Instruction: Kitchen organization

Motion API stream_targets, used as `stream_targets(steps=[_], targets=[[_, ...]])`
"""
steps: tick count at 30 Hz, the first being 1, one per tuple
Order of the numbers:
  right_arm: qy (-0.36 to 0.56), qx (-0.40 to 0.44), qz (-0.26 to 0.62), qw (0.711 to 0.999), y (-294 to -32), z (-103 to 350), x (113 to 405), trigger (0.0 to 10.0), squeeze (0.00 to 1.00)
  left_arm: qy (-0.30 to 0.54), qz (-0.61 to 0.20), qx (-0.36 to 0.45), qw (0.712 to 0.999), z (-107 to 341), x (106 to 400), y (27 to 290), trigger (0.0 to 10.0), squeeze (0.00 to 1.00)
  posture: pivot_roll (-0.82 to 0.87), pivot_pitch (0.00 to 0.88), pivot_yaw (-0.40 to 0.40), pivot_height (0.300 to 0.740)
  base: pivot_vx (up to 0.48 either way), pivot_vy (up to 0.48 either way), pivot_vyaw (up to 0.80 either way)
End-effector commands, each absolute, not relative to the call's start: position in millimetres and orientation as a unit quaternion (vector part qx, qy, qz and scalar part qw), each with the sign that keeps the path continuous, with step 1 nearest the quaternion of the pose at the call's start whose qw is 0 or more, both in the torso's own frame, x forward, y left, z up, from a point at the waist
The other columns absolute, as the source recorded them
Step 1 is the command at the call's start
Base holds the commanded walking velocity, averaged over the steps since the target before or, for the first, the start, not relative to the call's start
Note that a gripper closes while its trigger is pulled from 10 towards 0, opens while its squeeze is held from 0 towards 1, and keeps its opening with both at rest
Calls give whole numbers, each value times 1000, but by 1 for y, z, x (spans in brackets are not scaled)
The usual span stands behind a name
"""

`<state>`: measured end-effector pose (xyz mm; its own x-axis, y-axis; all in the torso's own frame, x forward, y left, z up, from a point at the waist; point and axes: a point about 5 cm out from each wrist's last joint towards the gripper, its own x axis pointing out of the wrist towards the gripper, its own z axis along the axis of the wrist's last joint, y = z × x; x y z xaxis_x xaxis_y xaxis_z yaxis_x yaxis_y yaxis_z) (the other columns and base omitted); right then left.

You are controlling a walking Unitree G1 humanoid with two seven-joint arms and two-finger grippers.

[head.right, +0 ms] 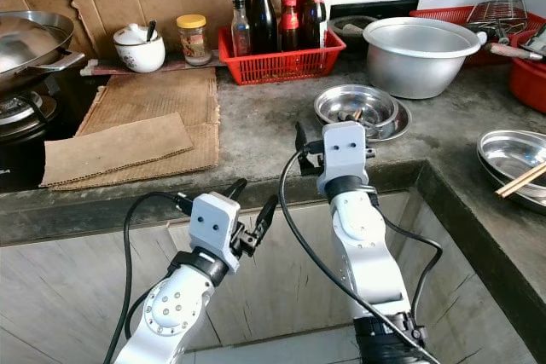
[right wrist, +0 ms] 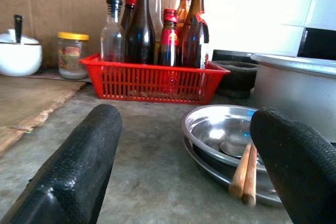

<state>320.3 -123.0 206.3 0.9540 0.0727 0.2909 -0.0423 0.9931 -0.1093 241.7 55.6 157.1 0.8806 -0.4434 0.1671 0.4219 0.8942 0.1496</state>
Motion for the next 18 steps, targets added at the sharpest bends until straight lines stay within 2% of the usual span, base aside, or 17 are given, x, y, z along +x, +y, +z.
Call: stream_targets(steps=[1,18], targets=[[-155,-54,13,986,-128,208,325,10000,0,-107,-223,55,967,161,240,56,10000,0,97,68,-10,740,0,0,0],[-140,-54,-20,988,-138,201,340,10000,0,-105,-224,56,967,160,237,56,10000,0,100,80,-11,740,0,0,0]])
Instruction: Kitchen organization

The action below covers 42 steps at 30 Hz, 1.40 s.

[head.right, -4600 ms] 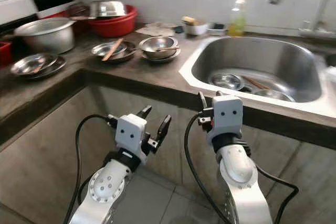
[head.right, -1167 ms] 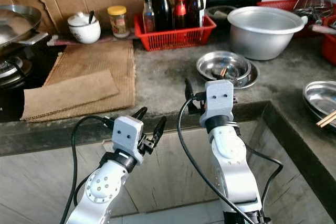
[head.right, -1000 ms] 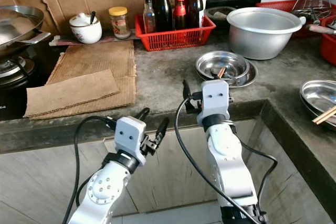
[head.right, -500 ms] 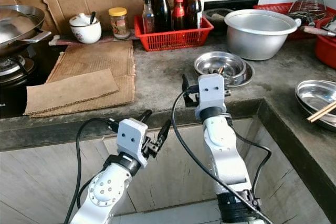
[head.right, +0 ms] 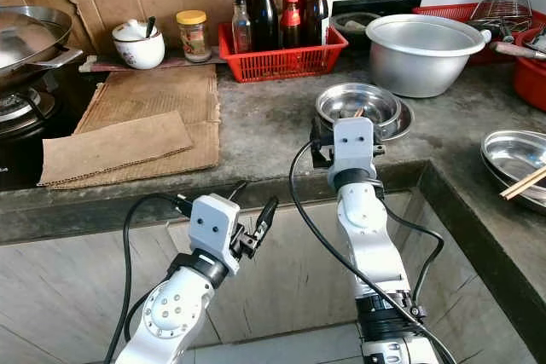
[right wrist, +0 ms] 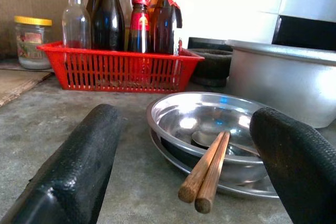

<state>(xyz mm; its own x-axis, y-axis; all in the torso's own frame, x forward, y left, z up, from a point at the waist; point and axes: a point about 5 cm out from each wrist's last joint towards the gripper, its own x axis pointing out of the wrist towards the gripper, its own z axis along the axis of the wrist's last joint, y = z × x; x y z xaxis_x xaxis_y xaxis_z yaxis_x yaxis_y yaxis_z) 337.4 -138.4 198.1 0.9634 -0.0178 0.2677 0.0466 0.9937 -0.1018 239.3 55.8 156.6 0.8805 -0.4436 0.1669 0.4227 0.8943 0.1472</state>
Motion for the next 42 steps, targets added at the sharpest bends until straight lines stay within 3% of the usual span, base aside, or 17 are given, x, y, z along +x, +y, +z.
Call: stream_targets(steps=[1,19,20,21,22,23,24,25,42], targets=[[-136,-51,-22,989,-136,199,341,10000,0,-106,-226,52,967,161,236,55,10000,0,100,80,-11,740,0,0,0],[-133,-49,-23,990,-134,198,349,10000,0,-126,-267,-6,955,172,229,46,10000,0,103,90,-14,740,0,0,0],[-132,-48,-23,990,-134,197,350,7529,0,-127,-271,-8,954,172,228,45,10000,0,101,89,-15,740,0,0,0],[-132,-48,-23,990,-134,197,350,3255,0,-127,-271,-7,954,172,228,44,10000,0,101,89,-15,740,0,0,0],[-132,-48,-23,990,-134,197,350,3255,0,-127,-271,-7,954,172,228,44,10000,0,101,89,-15,740,0,0,0],[-132,-48,-23,990,-134,197,350,2000,0,-127,-271,-7,954,172,228,44,10000,0,101,89,-15,740,0,0,0],[-132,-48,-23,990,-134,197,350,2000,0,-127,-271,-7,954,172,228,44,10000,0,101,89,-15,740,0,0,0],[-133,-47,-24,990,-134,197,350,0,0,-127,-271,-7,954,172,228,44,10000,0,102,90,-14,740,0,0,0],[-144,-52,-29,988,-138,202,352,0,0,-125,-267,-2,956,171,228,46,10000,0,103,92,-15,740,0,0,0]])
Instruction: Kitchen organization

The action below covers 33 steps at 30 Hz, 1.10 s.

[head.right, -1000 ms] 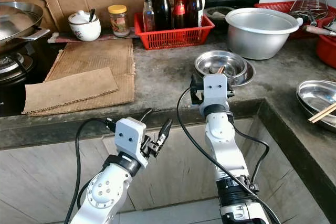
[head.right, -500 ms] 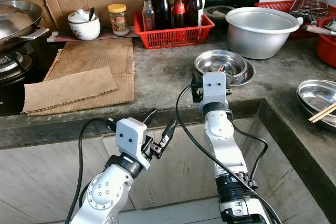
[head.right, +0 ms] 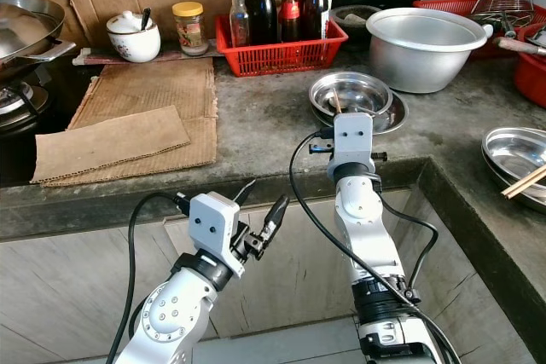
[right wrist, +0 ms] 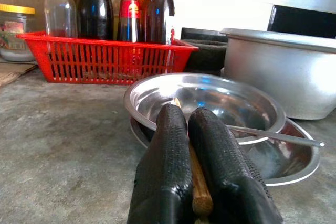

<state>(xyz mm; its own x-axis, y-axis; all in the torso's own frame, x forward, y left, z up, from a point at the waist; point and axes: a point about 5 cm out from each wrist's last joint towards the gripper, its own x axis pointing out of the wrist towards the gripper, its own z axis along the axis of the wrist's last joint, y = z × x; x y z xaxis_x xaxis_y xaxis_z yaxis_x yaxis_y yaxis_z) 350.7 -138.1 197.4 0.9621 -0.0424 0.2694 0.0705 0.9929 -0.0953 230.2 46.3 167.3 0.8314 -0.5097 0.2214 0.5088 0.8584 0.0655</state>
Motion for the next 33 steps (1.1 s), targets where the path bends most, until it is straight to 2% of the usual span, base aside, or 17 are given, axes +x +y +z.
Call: stream_targets(steps=[1,18,26,27,28,33], targets=[[-146,-52,-29,988,-138,202,351,0,0,-124,-266,-1,956,171,229,47,10000,0,102,94,-13,740,0,0,0],[-208,-26,-32,977,-136,239,342,0,0,-125,-263,1,957,171,230,47,10000,0,104,86,-15,740,0,0,0],[-235,5,-1,972,-133,250,313,0,0,-122,-251,10,960,169,232,51,10000,0,98,76,-10,740,0,0,0],[-235,8,1,972,-133,250,310,1255,0,-122,-250,9,960,169,232,51,10000,0,98,76,-10,740,0,0,0],[-235,12,3,972,-134,249,304,10000,0,-122,-249,13,961,168,232,52,10000,0,95,74,-6,740,0,0,0],[-225,26,4,974,-137,243,291,10000,0,-118,-256,21,959,166,234,52,10000,0,82,62,9,740,0,0,0]])
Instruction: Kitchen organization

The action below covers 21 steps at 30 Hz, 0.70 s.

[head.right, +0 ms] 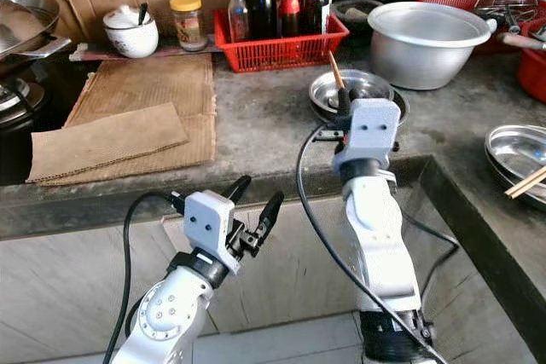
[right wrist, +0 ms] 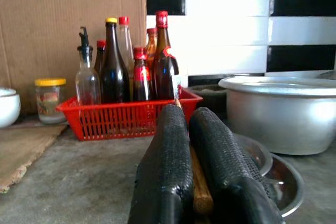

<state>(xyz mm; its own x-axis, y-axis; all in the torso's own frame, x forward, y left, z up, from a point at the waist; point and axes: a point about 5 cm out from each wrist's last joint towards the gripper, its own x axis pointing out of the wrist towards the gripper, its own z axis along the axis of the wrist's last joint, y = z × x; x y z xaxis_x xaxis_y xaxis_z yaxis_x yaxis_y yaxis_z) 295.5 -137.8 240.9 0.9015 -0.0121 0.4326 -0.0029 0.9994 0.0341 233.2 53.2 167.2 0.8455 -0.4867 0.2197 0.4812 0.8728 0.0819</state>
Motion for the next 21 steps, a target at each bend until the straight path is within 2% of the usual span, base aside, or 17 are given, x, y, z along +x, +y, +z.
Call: stream_targets(steps=[1,21], targets=[[-220,28,4,975,-138,241,288,10000,0,-116,-259,22,959,166,233,51,10000,0,81,57,11,740,0,0,0],[-191,43,20,980,-134,232,276,10000,0,-123,-255,31,958,169,236,52,10000,0,82,57,16,740,-312,0,0]])
